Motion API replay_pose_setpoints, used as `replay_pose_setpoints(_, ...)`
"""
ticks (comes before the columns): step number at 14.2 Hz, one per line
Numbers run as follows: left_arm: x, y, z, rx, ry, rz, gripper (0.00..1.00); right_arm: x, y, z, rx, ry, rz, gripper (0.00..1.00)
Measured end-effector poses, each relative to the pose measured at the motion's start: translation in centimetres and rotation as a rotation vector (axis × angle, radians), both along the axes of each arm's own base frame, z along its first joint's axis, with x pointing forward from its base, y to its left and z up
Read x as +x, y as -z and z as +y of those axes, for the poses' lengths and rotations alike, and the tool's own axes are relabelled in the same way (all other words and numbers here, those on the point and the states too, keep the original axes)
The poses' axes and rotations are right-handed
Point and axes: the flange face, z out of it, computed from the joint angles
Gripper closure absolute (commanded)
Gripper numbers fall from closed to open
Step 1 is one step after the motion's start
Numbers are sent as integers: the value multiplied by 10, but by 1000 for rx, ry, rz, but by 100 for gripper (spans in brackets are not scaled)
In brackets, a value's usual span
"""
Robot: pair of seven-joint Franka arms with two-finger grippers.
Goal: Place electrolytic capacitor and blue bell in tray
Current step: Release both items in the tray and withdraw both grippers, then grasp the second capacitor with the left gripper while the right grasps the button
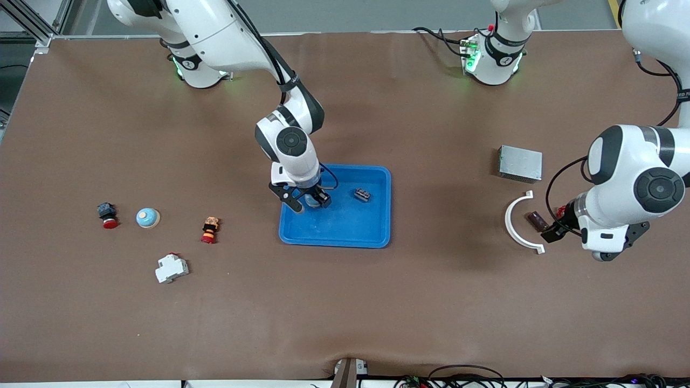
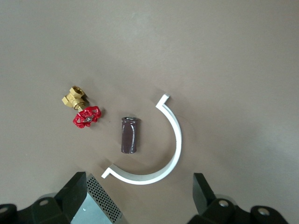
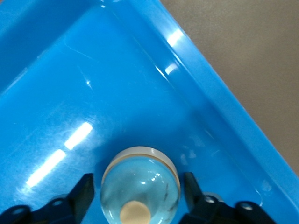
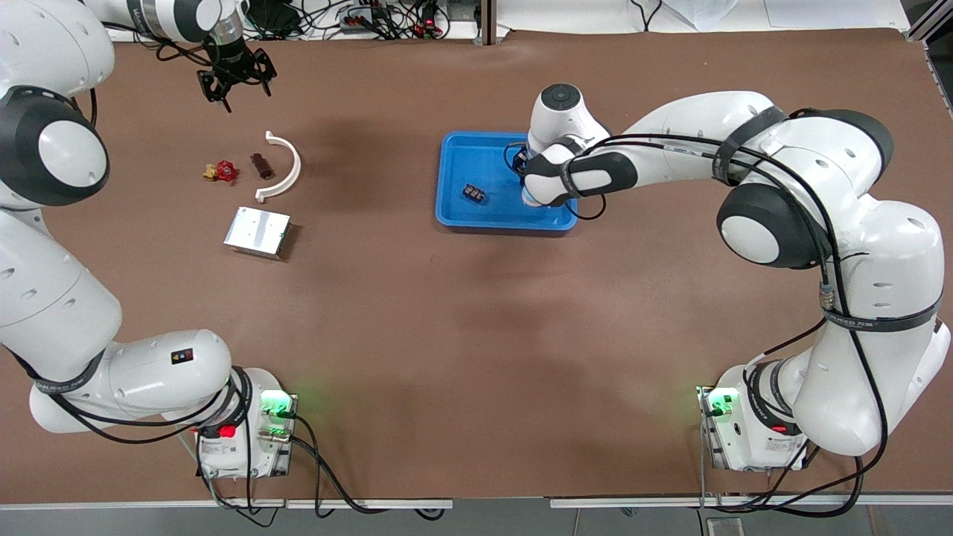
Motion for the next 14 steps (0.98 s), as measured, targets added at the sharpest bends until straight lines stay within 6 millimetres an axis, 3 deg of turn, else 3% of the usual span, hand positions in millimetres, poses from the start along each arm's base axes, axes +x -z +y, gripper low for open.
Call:
replay_pose_setpoints(3,-2,11,8,-3,-12,20,0,19,-25,2,-46,10,47,0)
replay_pose_setpoints(6,-2,22,11,-9,-16,27,0,60,-84,-14,-87,-27,106,0)
replay_pose_setpoints(8,-3,35,10,-18,-10,18,2,87,-117,-57,-93,-123,138,0)
replay_pose_setpoints(10,-6,49,8,-26,-5,17,8,105,-133,-112,-86,-224,163,0)
replay_pose_setpoints(14,-11,61,6,-32,0,23,6,107,-143,-216,-54,-390,176,0)
